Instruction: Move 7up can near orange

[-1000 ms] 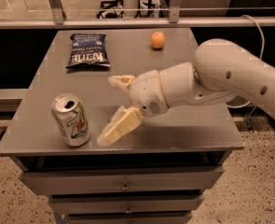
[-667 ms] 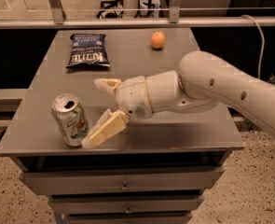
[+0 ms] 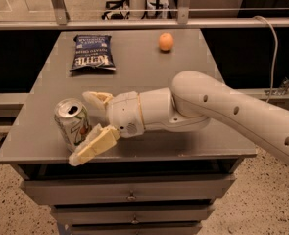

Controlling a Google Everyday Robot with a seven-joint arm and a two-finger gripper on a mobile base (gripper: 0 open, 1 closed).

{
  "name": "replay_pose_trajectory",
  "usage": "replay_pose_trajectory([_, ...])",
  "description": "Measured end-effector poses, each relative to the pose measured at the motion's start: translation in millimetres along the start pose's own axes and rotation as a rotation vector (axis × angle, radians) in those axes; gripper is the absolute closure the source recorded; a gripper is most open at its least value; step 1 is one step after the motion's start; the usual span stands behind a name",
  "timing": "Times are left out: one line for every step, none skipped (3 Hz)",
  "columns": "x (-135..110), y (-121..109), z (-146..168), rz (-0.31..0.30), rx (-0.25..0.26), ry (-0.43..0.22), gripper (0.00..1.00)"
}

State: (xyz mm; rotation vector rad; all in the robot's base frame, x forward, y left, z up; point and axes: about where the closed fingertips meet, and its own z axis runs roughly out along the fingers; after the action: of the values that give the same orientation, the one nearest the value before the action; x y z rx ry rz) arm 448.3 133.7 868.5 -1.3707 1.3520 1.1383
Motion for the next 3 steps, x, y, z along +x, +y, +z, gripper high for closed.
replay_pose_trajectory([-0.4, -0.6, 8.1, 0.015, 0.017, -0.030, 0.25])
replay_pose_trajectory([-6.2, -6.5, -5.2, 0.006, 0.071, -0.043, 0.56])
replay_pose_trajectory([-12.3, -15.5, -36.1, -0.016, 0.147, -0.041, 0.78])
